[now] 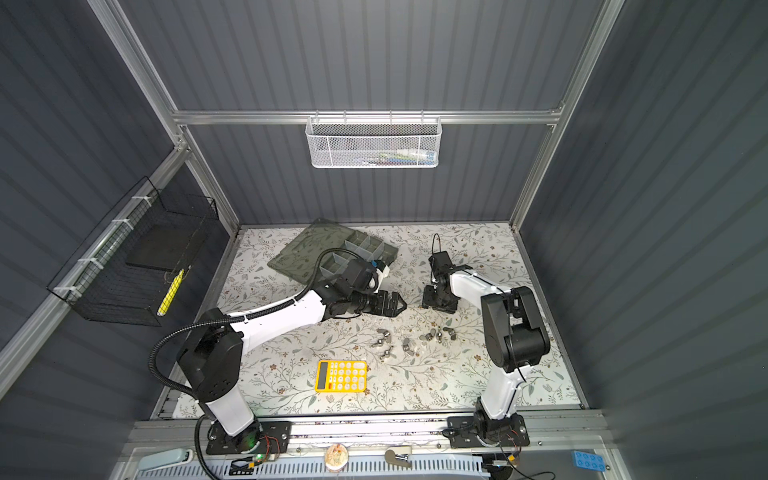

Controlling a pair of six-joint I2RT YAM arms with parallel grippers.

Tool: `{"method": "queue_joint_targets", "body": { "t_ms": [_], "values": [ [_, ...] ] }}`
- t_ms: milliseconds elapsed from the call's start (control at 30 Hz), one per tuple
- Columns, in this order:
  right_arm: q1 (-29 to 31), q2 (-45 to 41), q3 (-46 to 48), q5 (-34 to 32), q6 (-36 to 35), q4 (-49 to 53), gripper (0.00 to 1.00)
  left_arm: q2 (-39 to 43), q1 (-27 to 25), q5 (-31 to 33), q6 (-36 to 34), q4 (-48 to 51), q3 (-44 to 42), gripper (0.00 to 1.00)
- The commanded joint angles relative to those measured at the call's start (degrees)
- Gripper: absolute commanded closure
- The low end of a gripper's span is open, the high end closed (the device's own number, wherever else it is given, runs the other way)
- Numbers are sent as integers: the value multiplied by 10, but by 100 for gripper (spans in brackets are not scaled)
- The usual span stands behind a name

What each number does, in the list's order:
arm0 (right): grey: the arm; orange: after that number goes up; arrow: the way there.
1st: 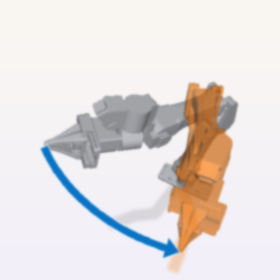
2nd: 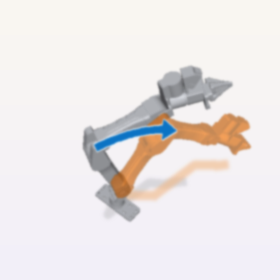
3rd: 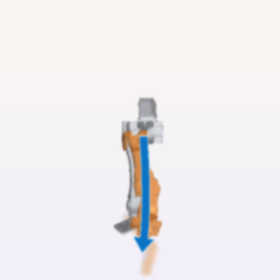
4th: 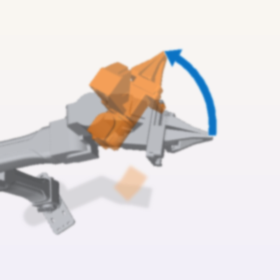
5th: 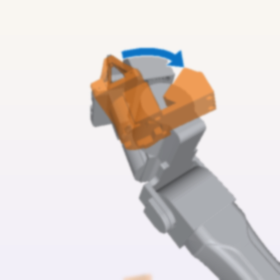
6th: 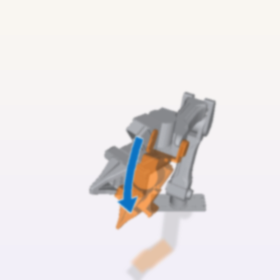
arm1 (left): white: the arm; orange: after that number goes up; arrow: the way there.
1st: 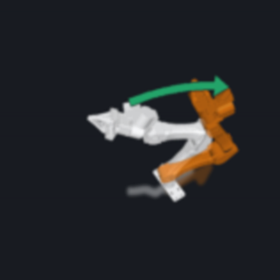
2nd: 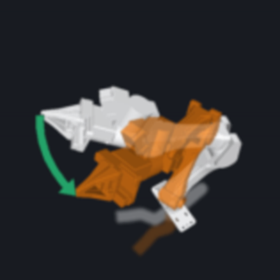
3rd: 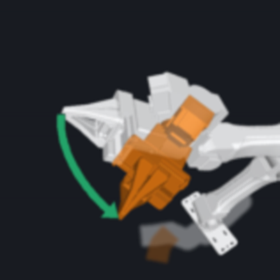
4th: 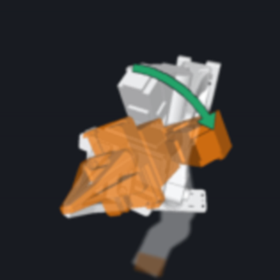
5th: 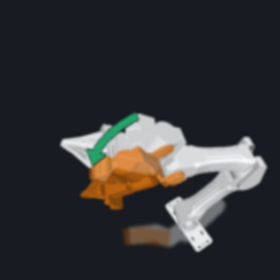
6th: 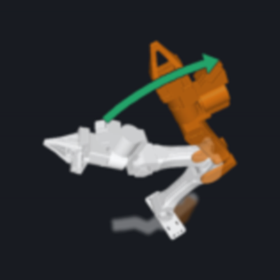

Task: Sort the screws and nuts into containers
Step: 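Withdraw the left gripper while the right gripper lowers onto a silver hex nut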

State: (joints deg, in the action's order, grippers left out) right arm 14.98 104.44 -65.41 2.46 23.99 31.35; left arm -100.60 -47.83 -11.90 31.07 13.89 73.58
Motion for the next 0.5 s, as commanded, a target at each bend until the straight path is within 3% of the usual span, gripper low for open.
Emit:
{"method": "queue_joint_targets", "body": {
  "t_ms": [0,467],
  "values": [
    [-2,11,-18,4,-4,5,42,-13,2,-8,-10,7,23,0],
    [4,58,-61,-8,0,28,54,-11,3,-2,-14,12,20,0]
  ]
}}
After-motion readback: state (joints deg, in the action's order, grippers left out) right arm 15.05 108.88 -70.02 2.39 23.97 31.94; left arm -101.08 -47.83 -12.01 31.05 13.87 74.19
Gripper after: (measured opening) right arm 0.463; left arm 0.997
